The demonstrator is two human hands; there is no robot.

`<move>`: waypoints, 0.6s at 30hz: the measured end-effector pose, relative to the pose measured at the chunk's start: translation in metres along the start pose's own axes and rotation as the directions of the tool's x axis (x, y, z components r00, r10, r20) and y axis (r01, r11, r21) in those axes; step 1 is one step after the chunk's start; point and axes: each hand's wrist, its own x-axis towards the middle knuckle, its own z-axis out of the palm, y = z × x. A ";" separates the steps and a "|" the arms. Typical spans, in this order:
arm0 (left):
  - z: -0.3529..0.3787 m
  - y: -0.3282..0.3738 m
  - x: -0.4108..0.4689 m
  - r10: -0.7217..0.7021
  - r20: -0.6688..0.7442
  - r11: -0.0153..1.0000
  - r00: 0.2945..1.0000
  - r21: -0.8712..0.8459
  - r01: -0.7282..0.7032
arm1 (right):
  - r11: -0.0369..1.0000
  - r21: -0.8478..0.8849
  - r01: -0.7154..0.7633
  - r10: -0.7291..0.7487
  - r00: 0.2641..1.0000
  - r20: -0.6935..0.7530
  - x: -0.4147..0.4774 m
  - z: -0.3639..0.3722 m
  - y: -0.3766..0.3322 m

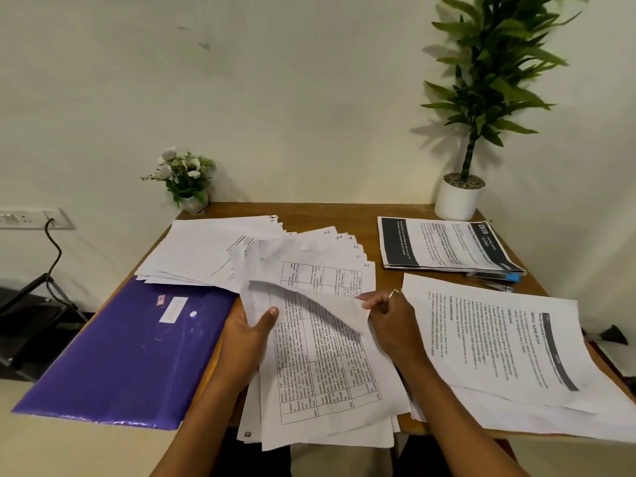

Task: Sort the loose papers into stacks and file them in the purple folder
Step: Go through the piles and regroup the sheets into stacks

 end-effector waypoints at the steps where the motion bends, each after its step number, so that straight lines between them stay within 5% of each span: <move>1: 0.000 0.000 0.000 0.007 0.003 1.000 1.000 0.009 -0.007 | 1.000 -0.008 0.000 0.000 1.000 0.007 0.000 -0.001 -0.001; 11: -0.001 -0.003 0.002 -0.007 0.025 1.000 1.000 -0.002 0.007 | 0.999 0.031 -0.025 0.025 1.000 0.000 -0.003 -0.001 -0.007; 18: 0.000 -0.004 0.001 0.090 -0.018 0.988 0.996 0.130 -0.087 | 0.990 0.048 0.134 -0.133 0.991 -0.021 -0.003 0.000 -0.001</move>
